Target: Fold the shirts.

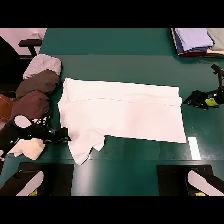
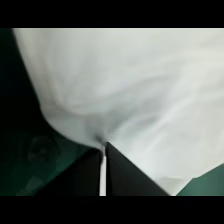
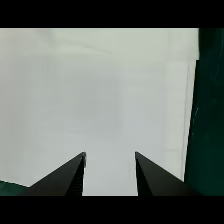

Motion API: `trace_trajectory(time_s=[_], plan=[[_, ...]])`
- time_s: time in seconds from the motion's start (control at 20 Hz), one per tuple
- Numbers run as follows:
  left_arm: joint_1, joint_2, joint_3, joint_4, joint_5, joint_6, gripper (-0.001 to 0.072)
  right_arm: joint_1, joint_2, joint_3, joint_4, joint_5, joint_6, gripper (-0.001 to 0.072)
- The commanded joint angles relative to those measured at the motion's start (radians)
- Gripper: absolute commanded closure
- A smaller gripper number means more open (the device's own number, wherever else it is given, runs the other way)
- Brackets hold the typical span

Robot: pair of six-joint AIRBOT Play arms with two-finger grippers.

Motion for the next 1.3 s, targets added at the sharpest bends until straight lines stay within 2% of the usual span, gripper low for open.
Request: trace_trajectory(time_s=[0.0, 0.15, 0.25, 0.35, 0.45, 0.65, 0.7, 0.8, 0.85, 0.9, 1.05, 1.25], plan=[[0.000, 0.011, 0.007, -0.056, -0.002, 0.041, 0.0686, -0.017, 0.000, -0.003, -0.078, 0.056, 0.000, 0.0344], [0.000, 0.068, 0.060, -0.048, -0.036, 0.040, 0.0686, -0.127, 0.002, -0.073, -0.161, 0.146, 0.000, 0.0338], [0.000, 0.092, 0.093, -0.048, -0.047, 0.040, 0.0686, -0.238, 0.001, -0.191, -0.159, 0.145, 0.000, 0.0179], [0.000, 0.092, 0.114, -0.049, -0.049, 0.040, 0.0686, -0.328, -0.005, -0.320, -0.141, 0.105, -0.003, 0.0185], [0.000, 0.092, 0.116, -0.049, -0.044, 0.040, 0.0686, -0.381, -0.034, -0.413, -0.072, 0.064, -0.049, 0.0247], [0.000, 0.092, 0.117, -0.050, -0.042, 0.039, 0.0686, -0.346, -0.113, -0.482, 0.068, -0.010, -0.097, 0.0265], [0.000, 0.092, 0.117, -0.050, -0.043, 0.039, 0.0686, -0.314, -0.129, -0.481, 0.079, -0.018, -0.097, 0.0334], [0.000, 0.092, 0.117, -0.047, -0.086, 0.043, 0.0686, -0.249, -0.134, -0.480, 0.080, -0.040, -0.097, 0.0586], [0.000, 0.092, 0.127, -0.021, -0.126, 0.047, 0.0686, -0.220, -0.120, -0.481, 0.071, -0.043, -0.097, 0.0675], [0.000, 0.092, 0.146, 0.015, -0.165, 0.047, 0.0686, -0.198, -0.092, -0.481, 0.054, -0.042, -0.097, 0.0699], [0.000, 0.123, 0.238, 0.109, -0.262, 0.036, 0.0686, -0.182, 0.038, -0.480, -0.017, 0.021, -0.094, 0.0699], [0.000, 0.232, 0.349, 0.106, -0.352, -0.014, 0.0687, -0.212, 0.253, -0.442, -0.084, 0.124, -0.053, 0.0700]])
